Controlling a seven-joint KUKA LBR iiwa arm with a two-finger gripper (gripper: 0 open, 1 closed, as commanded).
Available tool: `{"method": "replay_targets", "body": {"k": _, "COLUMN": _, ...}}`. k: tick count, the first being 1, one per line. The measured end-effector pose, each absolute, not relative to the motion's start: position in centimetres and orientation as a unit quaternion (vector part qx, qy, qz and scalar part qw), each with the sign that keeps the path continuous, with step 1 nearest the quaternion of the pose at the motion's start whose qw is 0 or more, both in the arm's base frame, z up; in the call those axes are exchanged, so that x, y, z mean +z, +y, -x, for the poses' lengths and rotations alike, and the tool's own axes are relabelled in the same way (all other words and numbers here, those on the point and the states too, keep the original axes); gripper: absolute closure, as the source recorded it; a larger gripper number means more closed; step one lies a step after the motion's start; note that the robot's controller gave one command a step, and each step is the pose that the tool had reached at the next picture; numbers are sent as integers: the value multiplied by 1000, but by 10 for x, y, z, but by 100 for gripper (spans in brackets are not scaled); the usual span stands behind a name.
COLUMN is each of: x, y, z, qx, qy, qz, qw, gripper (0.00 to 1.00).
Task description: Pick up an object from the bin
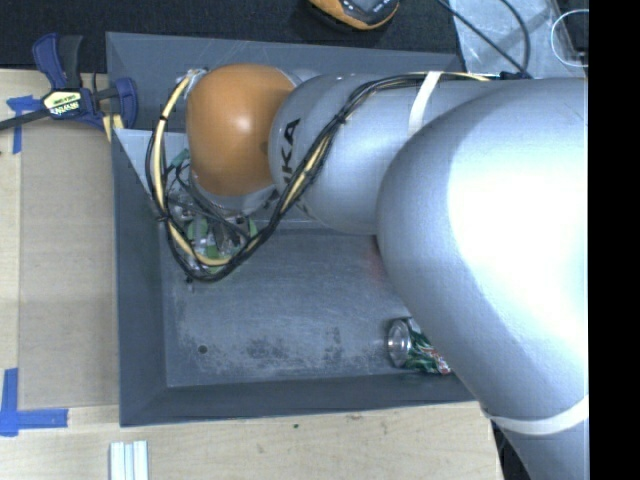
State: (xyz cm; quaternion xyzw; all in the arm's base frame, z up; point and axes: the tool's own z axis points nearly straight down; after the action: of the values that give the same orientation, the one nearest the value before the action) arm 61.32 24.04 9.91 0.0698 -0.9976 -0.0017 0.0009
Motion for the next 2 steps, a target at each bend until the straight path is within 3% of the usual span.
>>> {"method": "replay_targets", "body": {"k": 1, "x": 70, "y": 182, "z": -624, "qx": -1, "qy": -994, "qz": 108, "qw": -3, "gripper": 0}}
{"method": "replay_targets", "body": {"k": 2, "x": 74, "y": 171, "z": -625, "qx": -3, "qy": -999, "qz": -40, "qw": -3, "gripper": 100}}
